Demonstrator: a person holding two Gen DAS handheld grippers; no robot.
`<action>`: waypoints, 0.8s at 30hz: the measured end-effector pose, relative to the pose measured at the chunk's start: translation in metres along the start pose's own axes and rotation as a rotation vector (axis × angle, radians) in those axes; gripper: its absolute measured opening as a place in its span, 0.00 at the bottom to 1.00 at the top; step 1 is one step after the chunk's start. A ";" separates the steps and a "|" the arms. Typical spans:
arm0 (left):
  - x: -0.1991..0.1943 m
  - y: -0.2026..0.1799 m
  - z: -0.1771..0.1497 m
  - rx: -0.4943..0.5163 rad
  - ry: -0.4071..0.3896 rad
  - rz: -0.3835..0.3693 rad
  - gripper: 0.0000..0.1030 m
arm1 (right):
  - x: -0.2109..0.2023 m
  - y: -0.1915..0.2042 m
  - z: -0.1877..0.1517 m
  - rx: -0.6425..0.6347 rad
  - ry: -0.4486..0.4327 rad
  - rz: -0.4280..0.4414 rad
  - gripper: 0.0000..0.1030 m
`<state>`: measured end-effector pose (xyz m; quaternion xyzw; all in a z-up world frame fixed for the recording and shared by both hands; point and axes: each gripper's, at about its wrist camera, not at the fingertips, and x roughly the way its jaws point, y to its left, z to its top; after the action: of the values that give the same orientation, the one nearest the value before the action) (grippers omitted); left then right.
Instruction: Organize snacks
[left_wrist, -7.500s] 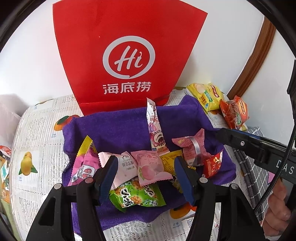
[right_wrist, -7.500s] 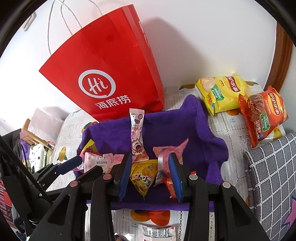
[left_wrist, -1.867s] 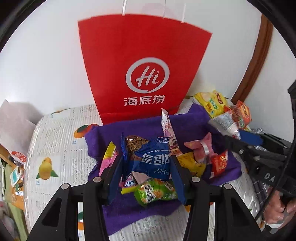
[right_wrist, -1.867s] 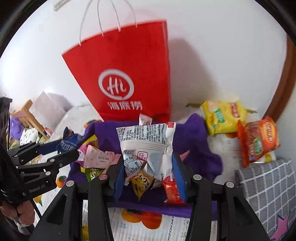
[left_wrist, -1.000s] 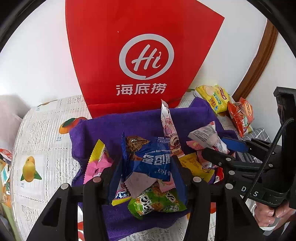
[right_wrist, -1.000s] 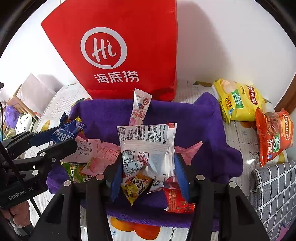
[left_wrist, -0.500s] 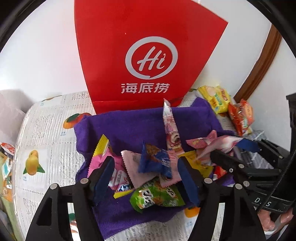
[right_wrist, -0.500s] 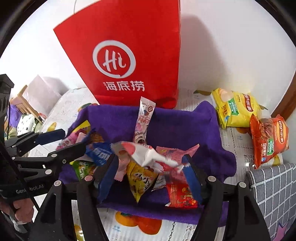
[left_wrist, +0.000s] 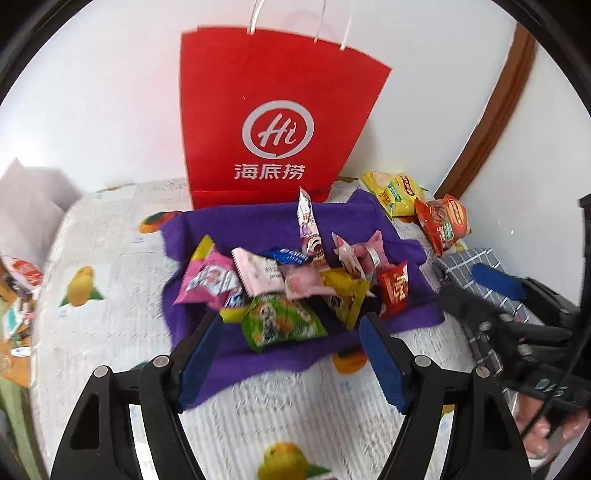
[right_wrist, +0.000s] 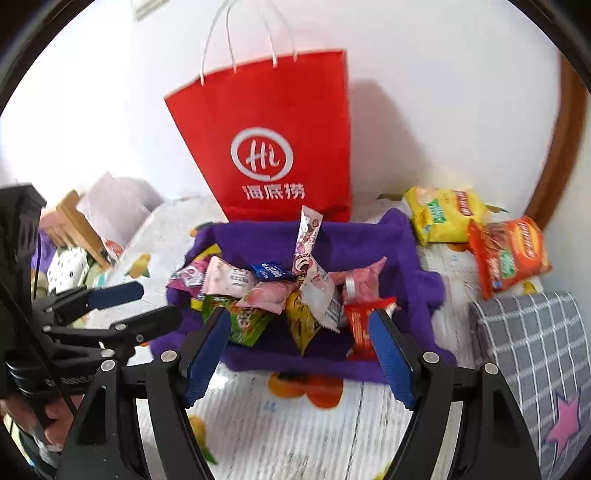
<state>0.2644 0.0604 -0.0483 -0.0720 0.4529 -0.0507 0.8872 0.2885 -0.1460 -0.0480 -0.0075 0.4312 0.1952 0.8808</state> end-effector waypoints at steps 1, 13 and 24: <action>-0.008 -0.003 -0.005 0.003 -0.004 0.005 0.72 | -0.012 0.002 -0.005 0.009 -0.011 -0.008 0.74; -0.096 -0.043 -0.084 0.050 -0.112 0.087 0.81 | -0.125 0.020 -0.087 0.019 -0.104 -0.162 0.74; -0.161 -0.073 -0.146 0.072 -0.199 0.102 0.94 | -0.201 0.026 -0.157 0.086 -0.141 -0.220 1.00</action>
<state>0.0501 0.0017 0.0081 -0.0215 0.3635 -0.0142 0.9312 0.0500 -0.2184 0.0108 -0.0033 0.3726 0.0788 0.9246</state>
